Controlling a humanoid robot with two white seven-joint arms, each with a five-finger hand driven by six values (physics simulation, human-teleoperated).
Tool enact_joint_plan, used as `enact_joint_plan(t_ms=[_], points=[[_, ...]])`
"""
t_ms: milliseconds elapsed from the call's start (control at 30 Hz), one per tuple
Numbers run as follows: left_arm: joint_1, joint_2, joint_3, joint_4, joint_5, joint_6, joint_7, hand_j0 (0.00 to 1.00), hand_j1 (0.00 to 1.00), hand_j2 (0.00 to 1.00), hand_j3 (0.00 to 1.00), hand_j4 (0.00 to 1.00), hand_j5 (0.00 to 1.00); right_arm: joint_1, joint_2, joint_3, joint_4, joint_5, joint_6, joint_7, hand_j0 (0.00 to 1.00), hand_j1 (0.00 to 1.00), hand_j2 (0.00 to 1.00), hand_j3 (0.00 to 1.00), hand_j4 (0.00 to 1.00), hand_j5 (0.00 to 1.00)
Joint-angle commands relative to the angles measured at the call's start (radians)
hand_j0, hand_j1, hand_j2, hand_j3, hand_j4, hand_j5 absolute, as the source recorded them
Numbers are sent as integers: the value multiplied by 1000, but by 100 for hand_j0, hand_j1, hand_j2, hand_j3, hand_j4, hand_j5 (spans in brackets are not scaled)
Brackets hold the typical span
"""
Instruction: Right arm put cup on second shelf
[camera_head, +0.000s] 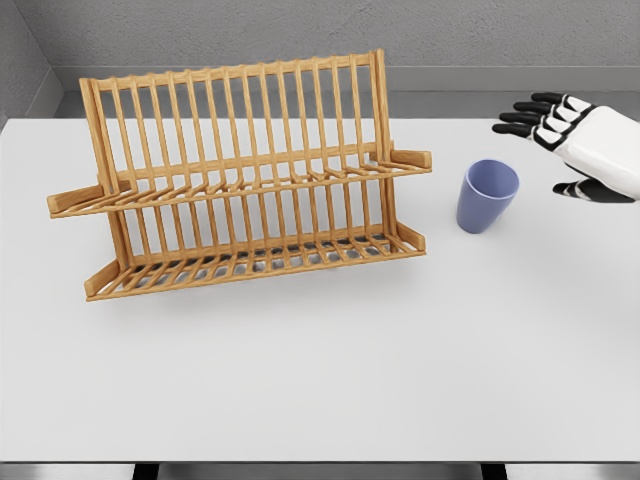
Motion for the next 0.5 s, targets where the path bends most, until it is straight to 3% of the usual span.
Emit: enact_joint_plan(t_ms=[0,167,233,267,300,333,400,467], points=[[0,0,-1,0,0,0,-1,100,100,100,100,100,100,0,-3,1,-2,-8,-2,0,100,100,100,100,100,100],[0,0,-1,0,0,0,-1,100,100,100,100,100,100,6,-28,-17,-7,-11,-2,3,100,100,100,100,100,100],[0,0,-1,0,0,0,1,100,100,100,100,100,100,-14,-12,-49,18,-13,-2,353,100,100,100,100,100,100],[0,0,1,0,0,0,1,100,100,100,100,100,100,-34,-2,-66,19,-13,-2,460,100,100,100,100,100,100],[0,0,1,0,0,0,-1,100,100,100,100,100,100,-80,43,-58,21,-16,-2,542,100,100,100,100,100,100],[2,0,1,0,0,0,-1,100,100,100,100,100,100,-135,69,-29,30,-20,-2,542,100,100,100,100,100,100],[2,0,-1,0,0,0,1,100,100,100,100,100,100,-278,138,99,125,-22,-2,542,100,100,100,100,100,100],[0,0,-1,0,0,0,-1,100,100,100,100,100,100,-339,169,191,170,-22,-2,542,100,100,100,100,100,100]])
